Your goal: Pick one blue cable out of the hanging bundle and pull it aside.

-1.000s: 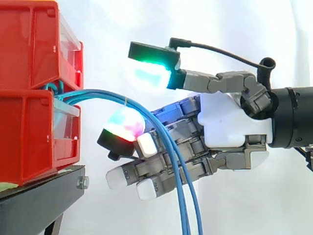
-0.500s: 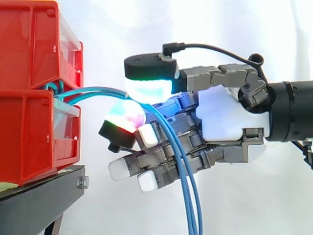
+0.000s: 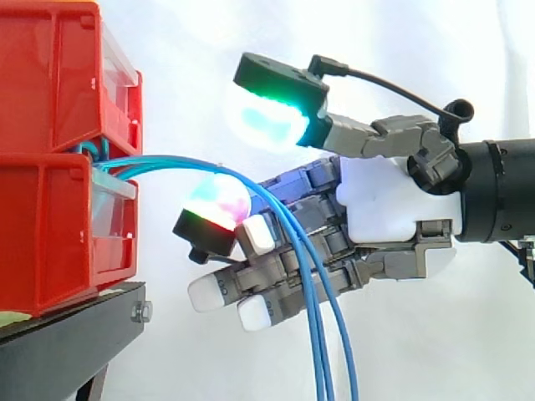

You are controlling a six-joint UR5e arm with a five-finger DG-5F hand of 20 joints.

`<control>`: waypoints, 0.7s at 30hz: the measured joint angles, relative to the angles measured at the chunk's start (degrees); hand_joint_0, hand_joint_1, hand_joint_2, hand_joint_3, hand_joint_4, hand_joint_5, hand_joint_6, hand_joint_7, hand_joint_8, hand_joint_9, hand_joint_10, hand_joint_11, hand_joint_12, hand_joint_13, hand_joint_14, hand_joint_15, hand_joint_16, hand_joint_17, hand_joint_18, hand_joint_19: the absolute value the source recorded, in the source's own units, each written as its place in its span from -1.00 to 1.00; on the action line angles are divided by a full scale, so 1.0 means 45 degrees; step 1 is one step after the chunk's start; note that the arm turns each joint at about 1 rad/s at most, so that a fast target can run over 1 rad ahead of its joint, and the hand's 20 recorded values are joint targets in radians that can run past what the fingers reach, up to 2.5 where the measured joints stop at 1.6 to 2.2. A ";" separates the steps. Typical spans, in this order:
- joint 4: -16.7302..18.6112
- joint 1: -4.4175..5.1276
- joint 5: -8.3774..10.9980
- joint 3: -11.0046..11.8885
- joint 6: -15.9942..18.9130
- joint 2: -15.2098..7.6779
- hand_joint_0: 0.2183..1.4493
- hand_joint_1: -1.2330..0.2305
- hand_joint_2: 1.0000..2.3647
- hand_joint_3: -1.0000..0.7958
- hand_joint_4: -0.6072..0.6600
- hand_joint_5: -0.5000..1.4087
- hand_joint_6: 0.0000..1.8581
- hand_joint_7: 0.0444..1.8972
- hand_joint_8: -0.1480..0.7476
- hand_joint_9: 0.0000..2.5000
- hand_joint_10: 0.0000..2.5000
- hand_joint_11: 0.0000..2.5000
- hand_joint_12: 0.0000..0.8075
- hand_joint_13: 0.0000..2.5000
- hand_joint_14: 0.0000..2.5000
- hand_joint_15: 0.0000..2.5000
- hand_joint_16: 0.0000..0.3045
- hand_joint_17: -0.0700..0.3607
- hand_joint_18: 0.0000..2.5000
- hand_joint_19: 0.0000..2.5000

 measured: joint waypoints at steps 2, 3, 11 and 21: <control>-0.0120 -0.0009 0.0000 0.0029 -0.0020 0.0000 -0.41 0.16 -0.99 -0.36 0.43 -0.62 -0.05 0.54 0.06 -0.34 -0.99 -0.53 0.03 -0.54 -0.99 -0.71 -0.65 -0.11 -0.60 -0.58; -0.0171 -0.0013 0.0000 0.0048 -0.0025 0.0000 -0.40 0.13 -0.98 -0.28 0.43 -0.62 -0.05 0.55 0.06 -0.34 -0.99 -0.54 0.03 -0.54 -0.99 -0.70 -0.65 -0.11 -0.60 -0.58; -0.0488 -0.0075 -0.0001 0.0248 -0.0105 0.0001 -0.39 -0.31 -0.98 0.23 0.46 -0.64 -0.03 0.63 0.17 -0.34 -0.99 -0.49 0.17 -0.51 -0.99 -0.72 -0.57 0.00 -0.52 -0.63; -0.0606 -0.0159 -0.0023 0.0395 -0.0245 0.0001 -0.23 -0.52 -1.00 -0.44 0.41 -0.65 -0.01 0.58 0.01 -0.40 -0.99 -0.47 0.01 -0.55 -0.99 -0.72 -0.65 -0.12 -0.55 -0.67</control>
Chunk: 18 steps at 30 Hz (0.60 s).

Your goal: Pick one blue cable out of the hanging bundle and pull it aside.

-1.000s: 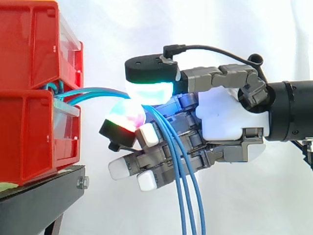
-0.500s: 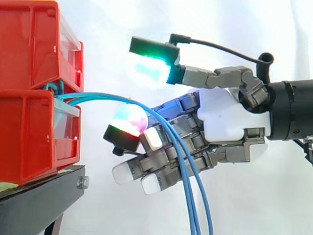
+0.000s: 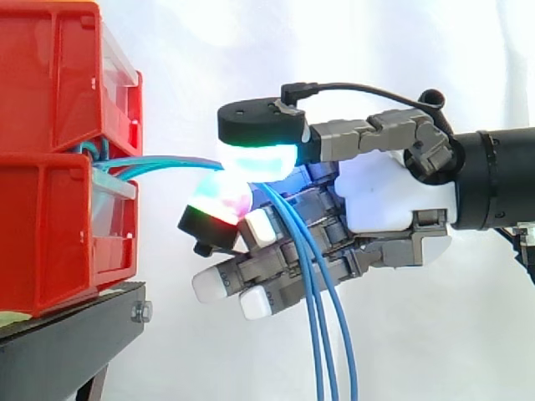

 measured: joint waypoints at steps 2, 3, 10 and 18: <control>-0.0051 -0.0020 -0.0038 0.0047 -0.0075 0.0000 -0.44 -0.36 -1.00 -0.44 0.45 -0.63 -0.02 0.55 0.03 -0.38 -0.99 -0.48 0.01 -0.55 -0.99 -0.70 -0.65 -0.11 -0.57 -0.63; -0.0067 -0.0028 -0.0053 0.0060 -0.0102 0.0001 -0.52 -0.23 -1.00 -0.44 0.46 -0.63 -0.03 0.55 0.06 -0.36 -0.99 -0.48 0.06 -0.54 -0.99 -0.70 -0.63 -0.09 -0.57 -0.62; -0.0242 -0.0080 -0.0092 0.0084 -0.0304 0.0115 -0.45 0.12 -0.99 0.05 0.39 -0.61 -0.05 0.51 0.18 -0.31 -0.99 -0.51 0.18 -0.52 -0.99 -0.70 -0.56 0.02 -0.57 -0.60; -0.0663 -0.0131 -0.0037 0.0089 -0.0662 0.0416 -0.35 -0.34 -0.94 0.40 0.37 -0.64 -0.01 0.60 0.21 -0.30 -0.99 -0.32 0.19 -0.52 -0.99 -0.71 -0.56 0.02 -0.53 -0.63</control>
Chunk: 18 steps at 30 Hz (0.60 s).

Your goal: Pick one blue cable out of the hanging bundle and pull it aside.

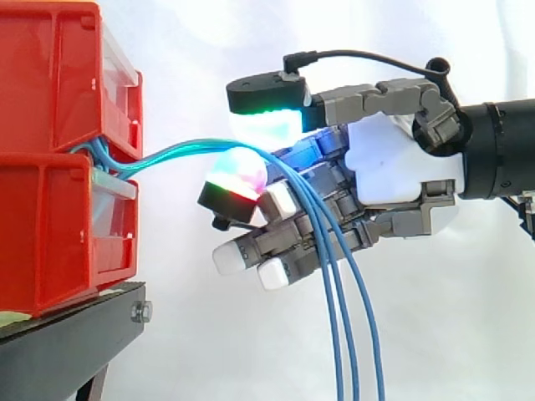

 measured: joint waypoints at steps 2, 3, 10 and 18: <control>-0.0029 -0.0002 0.0012 0.0000 -0.0050 0.0040 -0.32 -0.36 -0.99 0.40 0.35 -0.64 -0.01 0.61 0.19 -0.31 -0.99 -0.30 0.18 -0.53 -0.99 -0.70 -0.57 0.01 -0.53 -0.64; -0.0035 -0.0005 0.0014 0.0000 -0.0063 0.0050 -0.31 -0.38 -0.99 0.37 0.35 -0.65 -0.01 0.62 0.15 -0.33 -0.99 -0.30 0.14 -0.54 -0.99 -0.70 -0.59 -0.02 -0.55 -0.64; -0.0048 -0.0023 0.0014 0.0000 -0.0088 0.0068 -0.25 -0.47 -0.96 0.10 0.28 -0.66 0.00 0.60 0.03 -0.40 -0.99 -0.37 0.01 -0.57 -0.99 -0.72 -0.65 -0.12 -0.59 -0.65; -0.0065 -0.0030 -0.0047 0.0000 -0.0089 0.0073 -0.11 -0.55 -0.98 -0.26 0.19 -0.66 0.00 0.56 -0.01 -0.41 -0.99 -0.43 -0.01 -0.55 -0.99 -0.71 -0.66 -0.13 -0.56 -0.68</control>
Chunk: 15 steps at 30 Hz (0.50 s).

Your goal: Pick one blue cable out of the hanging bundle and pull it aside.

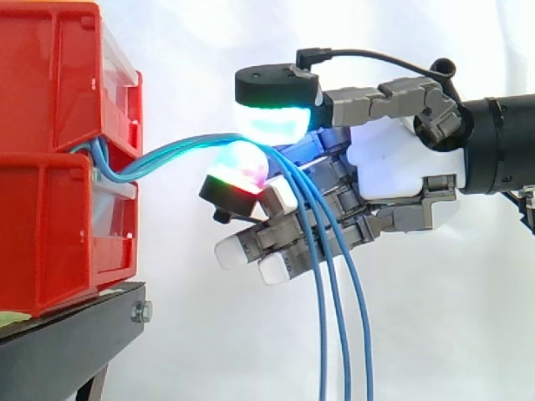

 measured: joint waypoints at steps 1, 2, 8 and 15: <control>-0.0001 -0.0007 -0.0003 0.0000 0.0000 0.0000 -0.10 -0.56 -0.99 -0.37 0.20 -0.65 0.00 0.55 -0.01 -0.41 -0.99 -0.45 -0.01 -0.54 -0.99 -0.72 -0.66 -0.14 -0.56 -0.68; -0.0001 -0.0011 -0.0005 0.0000 0.0000 0.0000 -0.11 -0.58 -1.00 -0.42 0.21 -0.65 0.00 0.53 -0.01 -0.41 -0.99 -0.46 -0.01 -0.54 -0.99 -0.71 -0.66 -0.13 -0.55 -0.69; -0.0061 -0.0041 -0.0011 0.0000 0.0001 0.0000 -0.44 -0.53 -1.00 -0.44 0.31 -0.63 -0.02 0.47 -0.01 -0.40 -0.99 -0.48 -0.01 -0.53 -0.99 -0.71 -0.66 -0.13 -0.54 -0.65; -0.0080 -0.0121 -0.0011 -0.0001 0.0011 0.0014 -0.46 0.08 -1.00 -0.44 0.32 -0.60 -0.05 0.52 0.02 -0.33 -0.99 -0.51 0.03 -0.52 -0.99 -0.68 -0.65 -0.12 -0.59 -0.57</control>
